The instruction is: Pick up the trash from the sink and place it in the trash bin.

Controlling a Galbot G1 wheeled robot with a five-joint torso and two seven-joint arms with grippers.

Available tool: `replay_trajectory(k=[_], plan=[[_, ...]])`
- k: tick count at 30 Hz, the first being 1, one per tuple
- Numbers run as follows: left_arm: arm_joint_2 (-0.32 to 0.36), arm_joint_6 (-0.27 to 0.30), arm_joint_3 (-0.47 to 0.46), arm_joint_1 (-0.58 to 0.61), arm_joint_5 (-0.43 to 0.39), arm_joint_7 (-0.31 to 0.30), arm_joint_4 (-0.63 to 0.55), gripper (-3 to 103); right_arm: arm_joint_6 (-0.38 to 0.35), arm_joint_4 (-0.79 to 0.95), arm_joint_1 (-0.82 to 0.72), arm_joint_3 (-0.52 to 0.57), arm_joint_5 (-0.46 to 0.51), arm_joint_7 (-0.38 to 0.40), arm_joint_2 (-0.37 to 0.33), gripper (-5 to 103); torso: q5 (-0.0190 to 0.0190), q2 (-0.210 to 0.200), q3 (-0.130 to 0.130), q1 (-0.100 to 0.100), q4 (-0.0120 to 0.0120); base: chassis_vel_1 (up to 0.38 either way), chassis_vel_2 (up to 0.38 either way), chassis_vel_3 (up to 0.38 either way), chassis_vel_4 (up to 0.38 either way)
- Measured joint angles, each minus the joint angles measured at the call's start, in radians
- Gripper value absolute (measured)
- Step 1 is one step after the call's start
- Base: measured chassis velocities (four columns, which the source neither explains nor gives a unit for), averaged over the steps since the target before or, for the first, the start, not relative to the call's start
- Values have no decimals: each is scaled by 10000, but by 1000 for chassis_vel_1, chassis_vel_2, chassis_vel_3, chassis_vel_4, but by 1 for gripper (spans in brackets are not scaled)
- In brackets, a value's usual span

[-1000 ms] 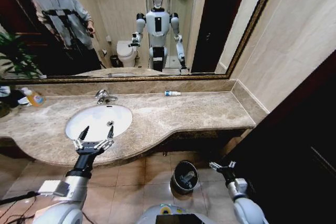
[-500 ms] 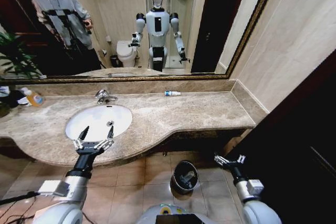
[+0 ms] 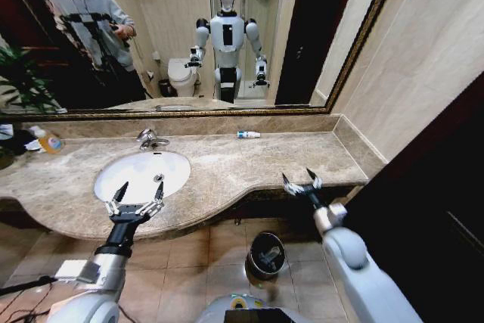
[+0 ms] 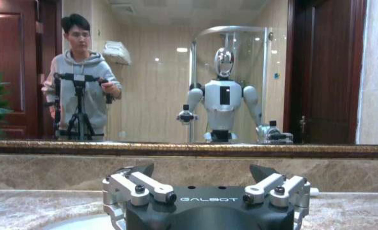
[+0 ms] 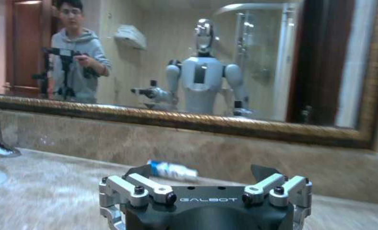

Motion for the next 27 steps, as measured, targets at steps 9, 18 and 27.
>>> replay_trajectory(k=[9, 18, 27], plan=[[-1, 0, 1, 0, 0, 0, 0, 100, -192, -3478, 3616, -2114, 415, -167, 517, 100, 1, -1, 0, 0, 0, 0, 0, 0, 0], [-1, 0, 0, 0, 0, 0, -1, 100, -680, -5948, 5955, -3219, 110, -81, 1290, 100, 0, -1, 0, 0, -1, 0, 0, 0, 0], [-1, 0, 0, 0, 0, 0, -1, 100, -832, -7471, 6936, -3413, 7, 4, 2114, 100, 0, -1, -1, -1, 2, 0, 0, 0, 0]])
